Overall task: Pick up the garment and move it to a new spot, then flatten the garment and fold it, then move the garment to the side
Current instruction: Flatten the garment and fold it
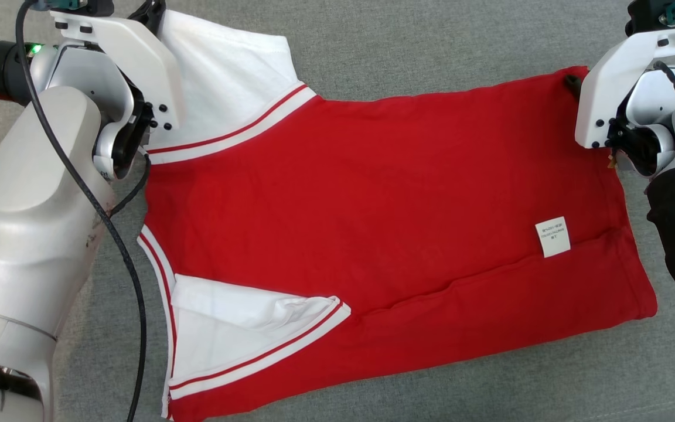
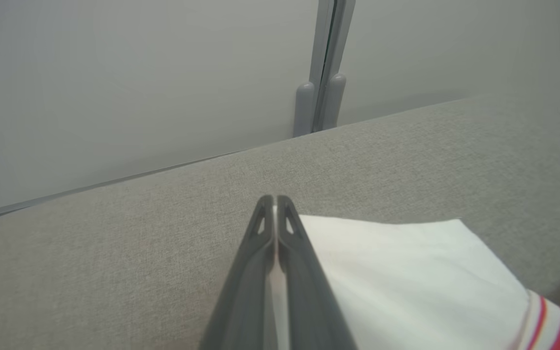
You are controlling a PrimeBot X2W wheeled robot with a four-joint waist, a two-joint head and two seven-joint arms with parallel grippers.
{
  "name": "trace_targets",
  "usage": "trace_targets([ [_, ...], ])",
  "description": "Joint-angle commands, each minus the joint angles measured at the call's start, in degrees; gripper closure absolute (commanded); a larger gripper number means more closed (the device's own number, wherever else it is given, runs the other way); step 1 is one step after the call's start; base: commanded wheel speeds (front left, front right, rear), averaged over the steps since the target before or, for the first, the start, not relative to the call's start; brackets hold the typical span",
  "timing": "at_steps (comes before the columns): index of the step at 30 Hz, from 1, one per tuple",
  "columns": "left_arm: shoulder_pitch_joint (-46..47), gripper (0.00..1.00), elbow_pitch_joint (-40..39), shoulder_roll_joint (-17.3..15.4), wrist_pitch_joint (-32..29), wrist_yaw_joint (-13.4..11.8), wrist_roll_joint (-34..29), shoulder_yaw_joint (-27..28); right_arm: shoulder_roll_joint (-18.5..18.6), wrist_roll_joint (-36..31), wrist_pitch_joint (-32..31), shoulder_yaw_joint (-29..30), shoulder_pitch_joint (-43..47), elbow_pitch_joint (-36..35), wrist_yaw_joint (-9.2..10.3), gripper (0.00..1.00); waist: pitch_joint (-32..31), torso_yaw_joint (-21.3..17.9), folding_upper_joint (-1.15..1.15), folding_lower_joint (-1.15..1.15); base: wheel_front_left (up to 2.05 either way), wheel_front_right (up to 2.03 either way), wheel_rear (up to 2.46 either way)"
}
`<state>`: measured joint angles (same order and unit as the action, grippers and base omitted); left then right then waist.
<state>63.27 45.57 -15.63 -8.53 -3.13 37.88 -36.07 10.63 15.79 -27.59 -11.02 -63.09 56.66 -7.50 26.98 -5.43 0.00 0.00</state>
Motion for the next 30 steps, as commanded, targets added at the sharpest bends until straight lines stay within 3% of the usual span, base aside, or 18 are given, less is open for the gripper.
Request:
trace_targets([
  [1,-0.91,1.0,-0.81,-0.86,-0.29,-0.69,-0.29,0.0,-0.04,-0.44,0.59,0.15,-0.79,0.92,0.02,1.0,0.11,0.15,0.0,0.0,0.0,0.0,0.0],
  [6,-1.27,1.0,-4.11,-2.01,0.56,-1.56,-0.73,0.17,0.09,-1.24,4.45,0.38,-2.52,1.25,0.02,1.0,0.3,0.32,0.0,0.0,0.0,0.0,0.0],
  [18,3.16,1.0,-8.19,-4.7,12.51,-2.35,-3.68,1.91,0.15,0.43,17.9,1.9,-6.87,2.72,0.02,1.0,0.55,0.94,0.0,0.0,0.0,0.0,0.0],
  [23,3.01,1.0,-7.65,-4.08,15.19,-2.0,-3.63,1.98,-0.1,2.39,19.56,0.33,-7.23,3.89,0.02,1.0,-0.18,1.35,0.0,0.0,0.0,0.0,0.0],
  [30,-4.32,1.0,-9.42,-3.17,15.17,-0.48,0.01,2.13,1.37,11.26,18.55,-3.1,-2.17,2.66,0.02,1.0,-3.41,3.09,0.0,0.0,0.0,0.0,0.0],
])
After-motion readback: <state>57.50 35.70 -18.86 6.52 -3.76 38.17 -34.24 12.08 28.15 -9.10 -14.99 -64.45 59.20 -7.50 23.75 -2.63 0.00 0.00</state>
